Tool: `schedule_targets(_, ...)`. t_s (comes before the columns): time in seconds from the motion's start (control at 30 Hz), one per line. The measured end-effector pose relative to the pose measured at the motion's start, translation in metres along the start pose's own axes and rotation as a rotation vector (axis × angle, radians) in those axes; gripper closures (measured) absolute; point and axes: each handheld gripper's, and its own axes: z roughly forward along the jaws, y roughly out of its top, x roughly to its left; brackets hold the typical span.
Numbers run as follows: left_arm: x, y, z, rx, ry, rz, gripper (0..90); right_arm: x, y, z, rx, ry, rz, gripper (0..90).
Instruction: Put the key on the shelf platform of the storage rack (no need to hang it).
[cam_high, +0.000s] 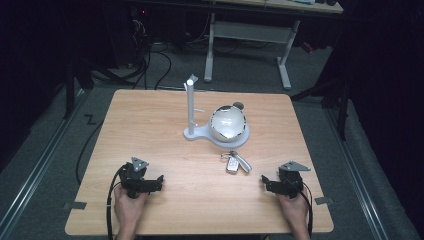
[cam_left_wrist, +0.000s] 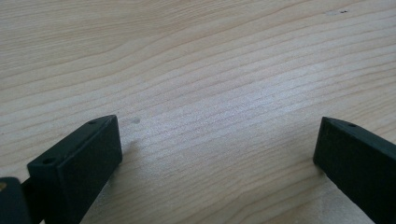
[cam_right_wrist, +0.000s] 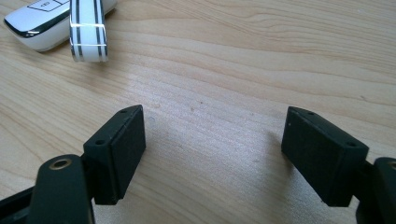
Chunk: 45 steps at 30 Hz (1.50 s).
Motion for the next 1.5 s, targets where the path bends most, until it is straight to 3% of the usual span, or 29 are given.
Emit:
schedule_targets(0.63,-0.001,0.0,-0.002,0.002,-0.002,-0.016,3.5,0.001,0.0,-0.001,-0.003,0.003,0.004,24.5)
schedule_targets(0.77,-0.001,0.0,-0.001,0.005,-0.012,-0.002,4.0,0.001,0.0,-0.001,-0.004,0.003,0.002,24.8)
schedule_targets(1.03,-0.001,-0.001,-0.001,0.001,-0.01,-0.003,4.7,0.005,-0.002,-0.003,-0.009,-0.014,0.017,30.7)
schedule_targets(1.23,-0.002,-0.001,0.0,-0.022,0.007,-0.012,4.7,0.008,-0.002,-0.006,-0.018,0.017,0.038,32.9)
schedule_targets(1.33,-0.003,-0.002,-0.001,-0.023,0.015,-0.03,4.7,0.011,0.002,-0.011,-0.037,0.035,0.027,34.1)
schedule_targets(1.5,-0.002,-0.002,-0.001,-0.024,0.01,-0.017,4.7,0.019,0.005,-0.014,-0.044,0.058,-0.005,34.7)
